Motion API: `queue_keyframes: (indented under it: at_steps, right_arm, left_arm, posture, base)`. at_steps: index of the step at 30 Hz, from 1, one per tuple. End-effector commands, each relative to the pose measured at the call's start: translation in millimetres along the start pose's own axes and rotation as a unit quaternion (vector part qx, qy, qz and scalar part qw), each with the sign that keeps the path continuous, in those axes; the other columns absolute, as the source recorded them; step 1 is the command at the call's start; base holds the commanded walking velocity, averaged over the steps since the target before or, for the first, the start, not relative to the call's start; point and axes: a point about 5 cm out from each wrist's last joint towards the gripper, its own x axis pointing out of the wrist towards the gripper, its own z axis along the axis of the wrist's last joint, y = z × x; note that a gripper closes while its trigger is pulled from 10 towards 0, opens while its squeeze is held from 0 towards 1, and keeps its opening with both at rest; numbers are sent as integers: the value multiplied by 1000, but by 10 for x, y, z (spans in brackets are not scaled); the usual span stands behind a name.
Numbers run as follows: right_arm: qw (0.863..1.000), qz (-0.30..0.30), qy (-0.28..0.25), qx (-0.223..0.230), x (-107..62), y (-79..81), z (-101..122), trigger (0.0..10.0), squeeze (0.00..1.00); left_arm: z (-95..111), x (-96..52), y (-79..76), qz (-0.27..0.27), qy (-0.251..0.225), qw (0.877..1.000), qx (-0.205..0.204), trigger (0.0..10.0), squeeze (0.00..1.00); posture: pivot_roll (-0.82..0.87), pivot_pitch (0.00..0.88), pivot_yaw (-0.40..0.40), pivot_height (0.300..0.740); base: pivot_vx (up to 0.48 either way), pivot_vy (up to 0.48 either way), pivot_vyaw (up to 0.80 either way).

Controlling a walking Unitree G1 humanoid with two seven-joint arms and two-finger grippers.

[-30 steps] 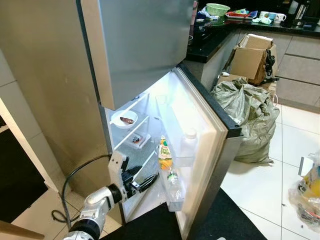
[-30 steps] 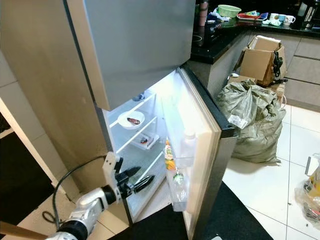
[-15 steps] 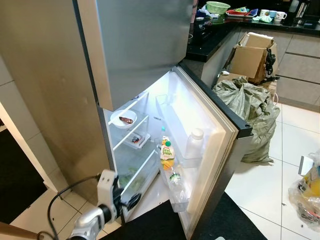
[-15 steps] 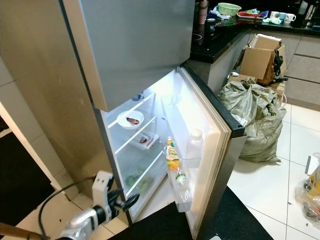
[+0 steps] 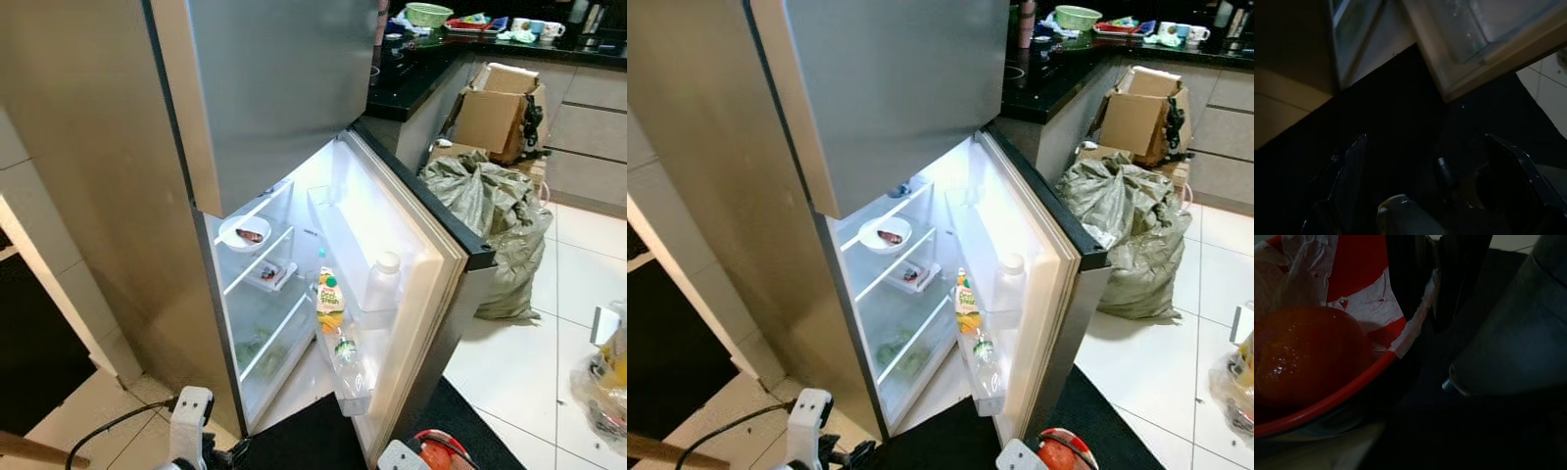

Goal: Restocking fridge

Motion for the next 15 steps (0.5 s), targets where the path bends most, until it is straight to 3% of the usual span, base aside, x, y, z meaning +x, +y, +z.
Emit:
queue_keyframes:
  at_steps: [1,5,9,15]
  right_arm:
    - [1000,-4,-21,-21,5,-42,116,10000,0]
    - [995,19,-44,-91,11,-95,335,10000,0]
    - [986,44,-47,-155,9,-92,413,10000,0]
    - [974,68,-49,-211,-2,-120,511,10000,0]
  left_arm:
    - [-88,-50,43,10,23,1000,1,10000,0]
    - [-243,-83,16,16,51,999,-7,10000,0]
    - [-308,-101,5,20,61,998,-12,10000,0]
    - [-363,-121,1,24,68,997,-19,10000,0]
  posture:
    - [-40,0,1,740]
    - [-38,0,1,740]
    - [-38,0,-1,740]
    - [-33,0,-5,740]
  base:
    - [0,0,0]
    - [0,0,0]
    - [0,0,0]
    - [0,0,0]
